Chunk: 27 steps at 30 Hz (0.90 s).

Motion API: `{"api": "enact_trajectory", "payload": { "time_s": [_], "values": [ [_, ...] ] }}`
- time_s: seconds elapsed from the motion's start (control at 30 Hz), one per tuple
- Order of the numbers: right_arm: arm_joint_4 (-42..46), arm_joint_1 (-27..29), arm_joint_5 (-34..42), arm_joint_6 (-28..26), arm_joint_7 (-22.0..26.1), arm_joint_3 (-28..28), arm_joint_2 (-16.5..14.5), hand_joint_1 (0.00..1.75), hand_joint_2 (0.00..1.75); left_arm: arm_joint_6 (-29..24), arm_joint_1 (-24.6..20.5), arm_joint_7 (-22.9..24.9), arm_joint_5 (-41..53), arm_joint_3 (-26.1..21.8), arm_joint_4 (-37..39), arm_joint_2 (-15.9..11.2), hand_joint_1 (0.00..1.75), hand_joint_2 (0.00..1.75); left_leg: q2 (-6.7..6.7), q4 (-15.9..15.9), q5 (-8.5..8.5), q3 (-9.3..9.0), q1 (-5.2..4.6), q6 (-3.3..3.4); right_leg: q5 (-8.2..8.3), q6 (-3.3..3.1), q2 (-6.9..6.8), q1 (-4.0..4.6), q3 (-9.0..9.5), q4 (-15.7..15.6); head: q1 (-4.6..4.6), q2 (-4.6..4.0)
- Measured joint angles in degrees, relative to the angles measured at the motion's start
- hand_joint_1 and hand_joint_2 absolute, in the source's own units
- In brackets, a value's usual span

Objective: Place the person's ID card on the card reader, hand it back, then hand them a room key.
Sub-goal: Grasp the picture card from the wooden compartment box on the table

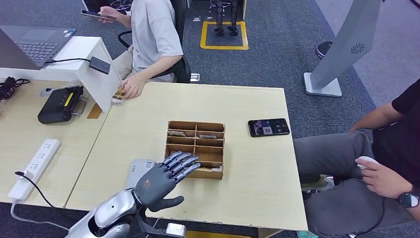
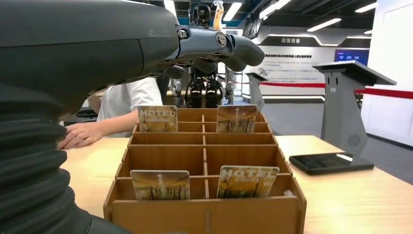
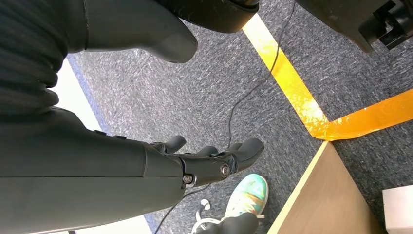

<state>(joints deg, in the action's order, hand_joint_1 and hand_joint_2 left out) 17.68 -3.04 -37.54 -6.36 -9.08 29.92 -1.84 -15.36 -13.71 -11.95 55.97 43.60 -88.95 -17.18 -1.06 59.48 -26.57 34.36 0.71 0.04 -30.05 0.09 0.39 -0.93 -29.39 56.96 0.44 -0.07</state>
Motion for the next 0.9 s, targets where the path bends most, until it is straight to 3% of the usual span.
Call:
{"api": "enact_trajectory", "payload": {
  "time_s": [0.23, 0.9],
  "values": [
    [0.0, -0.08, 0.32, -0.09, -0.31, 0.14, 0.0, 0.0, 1.75, -3.01, -0.75, 4.02, 2.24, 0.93, 3.43, 0.98, 0.0, 1.75, 0.0, 0.0, 0.0, -0.01, 0.01, 0.0, 0.0, 0.0, -0.01, 0.01, 0.0, 0.01, 0.0, 0.01],
    [0.0, -0.16, 0.68, -0.75, -0.37, 1.61, 0.0, 0.0, 1.75, -5.55, -1.34, 8.34, 4.01, 0.94, 10.1, 5.47, 0.0, 1.75, 0.0, 0.0, 0.0, 0.0, 0.0, 0.0, 0.0, 0.0, -0.01, 0.0, 0.01, 0.01, 0.0, 0.0]
  ]
}}
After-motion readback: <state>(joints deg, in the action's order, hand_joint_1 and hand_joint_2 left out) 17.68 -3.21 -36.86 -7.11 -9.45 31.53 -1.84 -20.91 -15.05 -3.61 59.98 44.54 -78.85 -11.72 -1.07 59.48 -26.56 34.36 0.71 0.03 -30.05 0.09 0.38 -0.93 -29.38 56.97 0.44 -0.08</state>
